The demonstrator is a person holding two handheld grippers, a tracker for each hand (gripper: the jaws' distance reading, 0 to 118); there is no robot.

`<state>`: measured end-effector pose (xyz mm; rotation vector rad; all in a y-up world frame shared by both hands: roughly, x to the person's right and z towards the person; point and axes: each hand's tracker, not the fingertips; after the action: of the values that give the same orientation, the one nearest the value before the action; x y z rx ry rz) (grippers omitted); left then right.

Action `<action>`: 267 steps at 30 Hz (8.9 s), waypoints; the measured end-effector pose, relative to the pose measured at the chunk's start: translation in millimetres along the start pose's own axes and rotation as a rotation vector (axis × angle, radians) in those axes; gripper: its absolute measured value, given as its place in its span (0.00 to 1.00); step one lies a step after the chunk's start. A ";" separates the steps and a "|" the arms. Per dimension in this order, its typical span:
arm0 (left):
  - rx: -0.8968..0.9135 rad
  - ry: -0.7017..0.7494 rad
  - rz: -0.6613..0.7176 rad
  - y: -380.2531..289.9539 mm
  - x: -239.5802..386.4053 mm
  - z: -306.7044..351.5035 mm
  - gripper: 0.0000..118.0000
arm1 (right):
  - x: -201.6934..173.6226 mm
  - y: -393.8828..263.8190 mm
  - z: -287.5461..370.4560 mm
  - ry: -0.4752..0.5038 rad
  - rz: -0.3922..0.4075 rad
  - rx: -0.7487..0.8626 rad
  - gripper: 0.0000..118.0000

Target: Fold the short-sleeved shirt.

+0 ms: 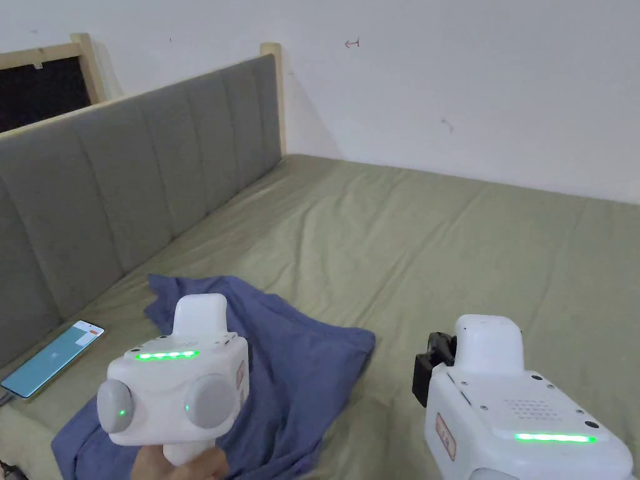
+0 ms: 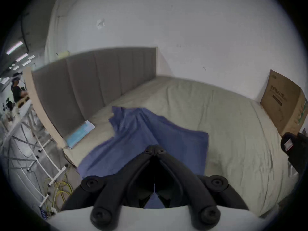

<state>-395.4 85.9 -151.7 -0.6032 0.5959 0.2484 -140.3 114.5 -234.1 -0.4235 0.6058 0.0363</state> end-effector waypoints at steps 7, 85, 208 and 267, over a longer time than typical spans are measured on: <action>-0.290 -0.029 -0.037 -26.0 9.6 -81.8 1.00 | 15.8 -14.4 -26.3 -0.033 -0.026 -0.093 0.02; -0.385 -0.696 -0.229 -36.1 306.5 -3.6 0.00 | 253.7 -21.9 108.7 -0.559 -0.337 -0.082 0.02; 0.390 -0.171 -0.159 503.0 176.3 61.6 0.06 | 368.7 486.0 60.2 -0.457 -0.349 0.209 0.04; -0.287 -0.101 -0.320 -73.5 8.1 -21.7 0.06 | 307.9 -142.5 136.5 -0.373 -0.470 -0.625 0.04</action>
<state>-370.3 14.5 -137.2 -0.9469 0.3604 0.0617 210.0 10.8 -251.9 -1.1297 0.1011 -0.1465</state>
